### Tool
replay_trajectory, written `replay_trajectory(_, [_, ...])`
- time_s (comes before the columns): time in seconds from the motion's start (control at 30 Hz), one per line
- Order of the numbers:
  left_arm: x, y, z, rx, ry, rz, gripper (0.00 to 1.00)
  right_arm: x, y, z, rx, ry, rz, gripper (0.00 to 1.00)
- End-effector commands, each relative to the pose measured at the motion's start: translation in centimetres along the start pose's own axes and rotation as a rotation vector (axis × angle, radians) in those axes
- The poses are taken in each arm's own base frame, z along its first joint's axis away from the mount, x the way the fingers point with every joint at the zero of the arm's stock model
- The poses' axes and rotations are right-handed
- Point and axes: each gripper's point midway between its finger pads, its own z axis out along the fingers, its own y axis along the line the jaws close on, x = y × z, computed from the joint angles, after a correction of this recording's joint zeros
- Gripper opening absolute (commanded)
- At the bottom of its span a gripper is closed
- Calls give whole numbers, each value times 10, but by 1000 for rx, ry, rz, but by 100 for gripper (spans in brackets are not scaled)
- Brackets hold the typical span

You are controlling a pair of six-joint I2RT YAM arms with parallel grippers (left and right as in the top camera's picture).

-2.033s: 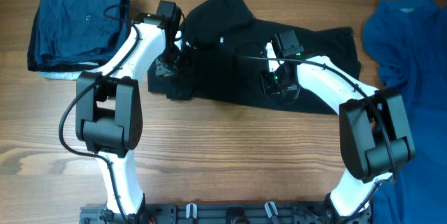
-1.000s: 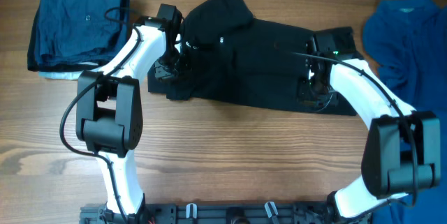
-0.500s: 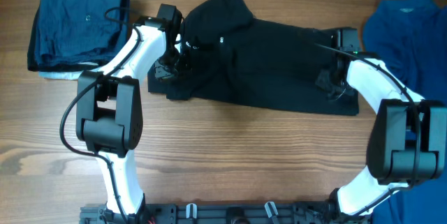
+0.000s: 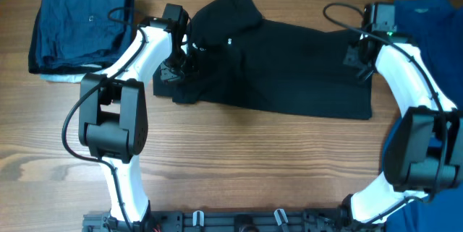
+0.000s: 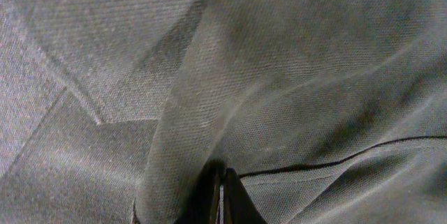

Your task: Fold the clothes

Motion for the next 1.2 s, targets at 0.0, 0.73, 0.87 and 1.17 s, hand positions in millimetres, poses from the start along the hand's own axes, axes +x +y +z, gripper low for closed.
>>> replay_trajectory(0.0, [-11,-11,-29,20,-75,-25,4,-29,-26,-48,-1,-103,128,49])
replay_trajectory(0.73, [-6,77,-54,-216,-81,-260,34,-8,-154,-38,47,-58,446,99])
replay_trajectory(0.87, [20,78,-28,-190,28,-269,47,-8,-154,-38,47,-58,446,100])
replay_trajectory(1.17, [50,80,15,-143,106,-279,50,-10,-146,-38,0,-59,445,100])
